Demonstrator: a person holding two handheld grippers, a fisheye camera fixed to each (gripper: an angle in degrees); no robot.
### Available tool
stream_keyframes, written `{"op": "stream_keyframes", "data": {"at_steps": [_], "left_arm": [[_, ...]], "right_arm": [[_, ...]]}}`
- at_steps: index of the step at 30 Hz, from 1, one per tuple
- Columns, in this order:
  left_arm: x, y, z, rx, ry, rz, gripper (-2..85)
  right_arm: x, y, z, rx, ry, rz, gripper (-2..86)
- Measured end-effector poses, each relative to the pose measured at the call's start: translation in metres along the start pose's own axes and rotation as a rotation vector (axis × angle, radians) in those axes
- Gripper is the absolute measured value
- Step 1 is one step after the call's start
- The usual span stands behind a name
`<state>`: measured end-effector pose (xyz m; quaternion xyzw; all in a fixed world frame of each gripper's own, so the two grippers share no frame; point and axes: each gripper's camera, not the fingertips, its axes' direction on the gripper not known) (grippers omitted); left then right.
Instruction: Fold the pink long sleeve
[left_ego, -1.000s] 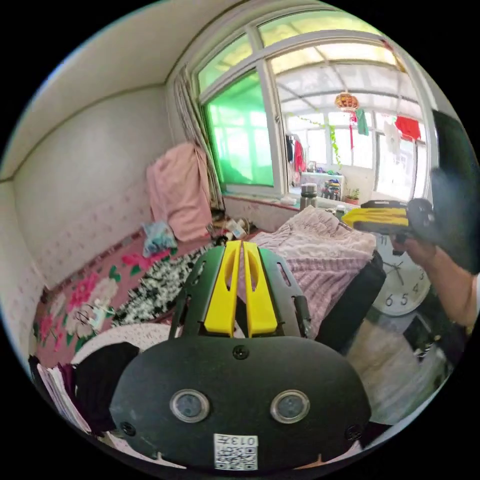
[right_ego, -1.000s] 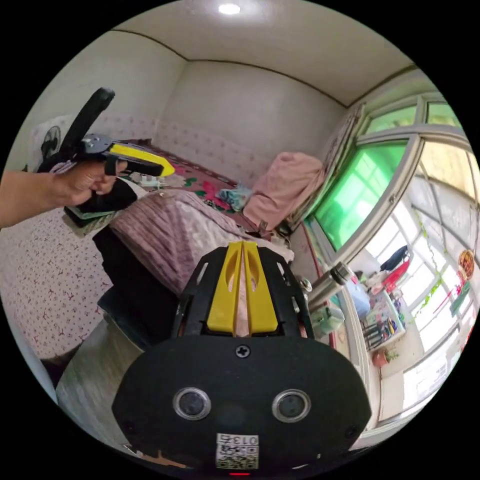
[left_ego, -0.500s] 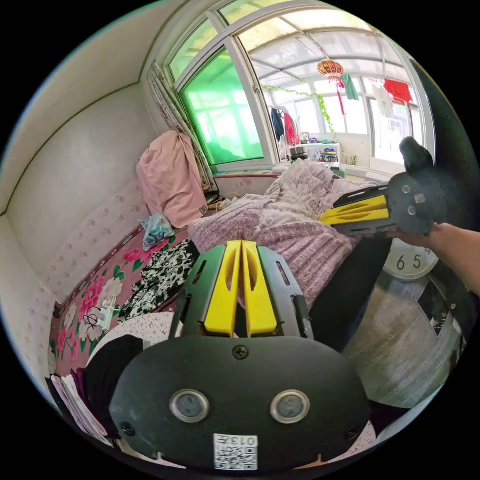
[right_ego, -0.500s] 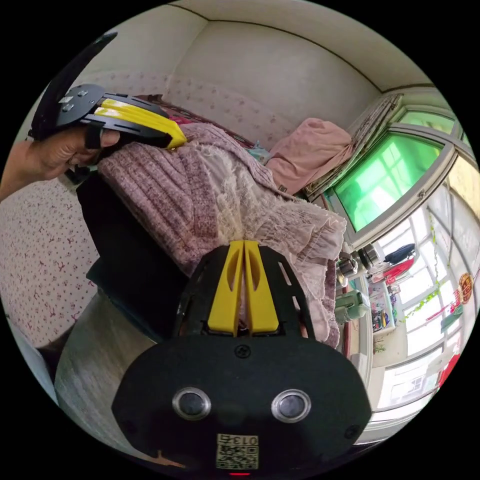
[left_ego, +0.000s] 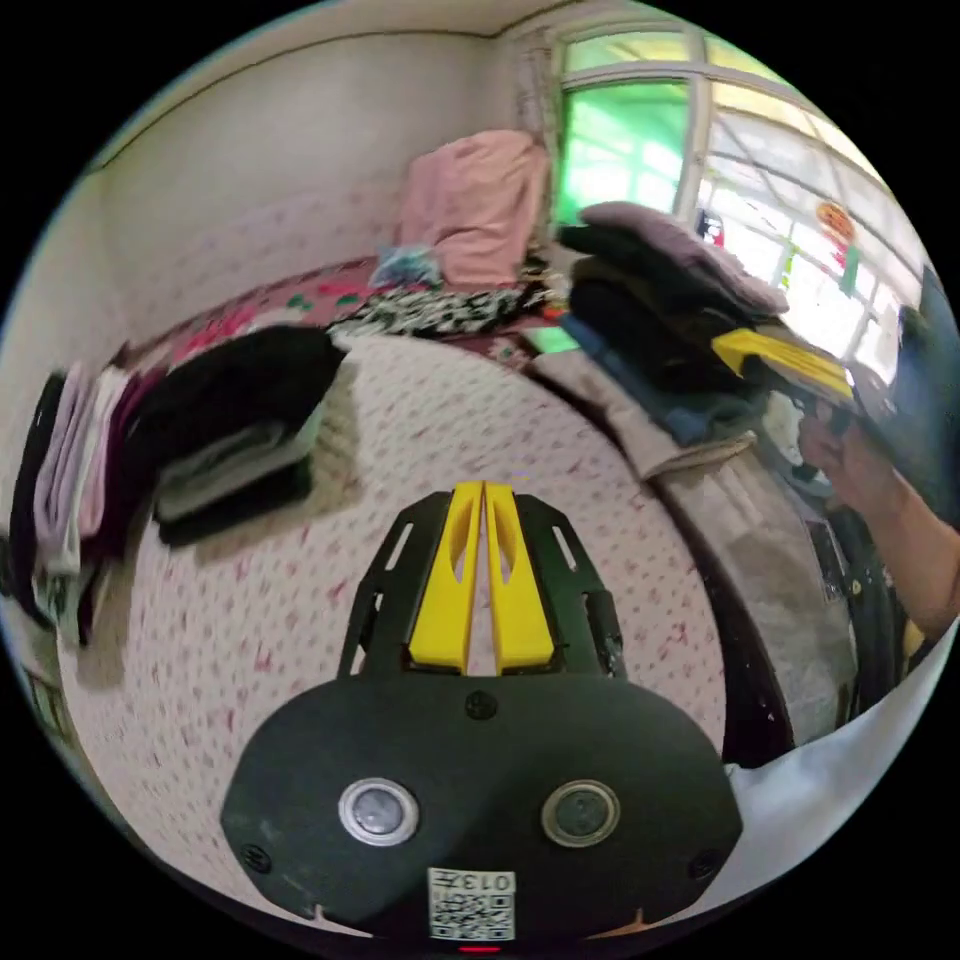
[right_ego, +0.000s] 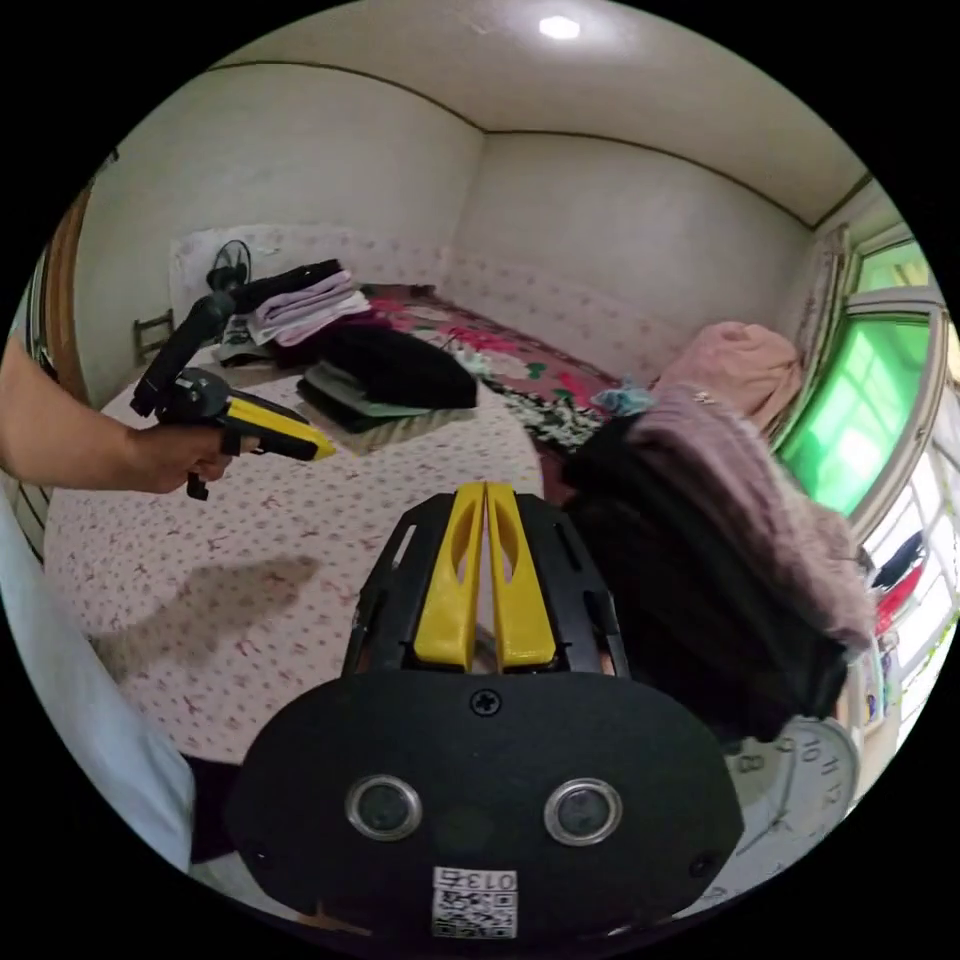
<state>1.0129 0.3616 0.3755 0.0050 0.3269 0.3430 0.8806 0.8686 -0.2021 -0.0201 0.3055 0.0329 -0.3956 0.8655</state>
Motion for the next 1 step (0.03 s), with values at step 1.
{"op": "stream_keyframes", "data": {"at_steps": [1], "left_arm": [[-0.0348, 0.0138, -0.0108, -0.012, -0.032, -0.077, 0.7]], "right_arm": [[-0.0172, -0.0036, 0.0172, -0.013, -0.051, 0.020, 2.1]]}}
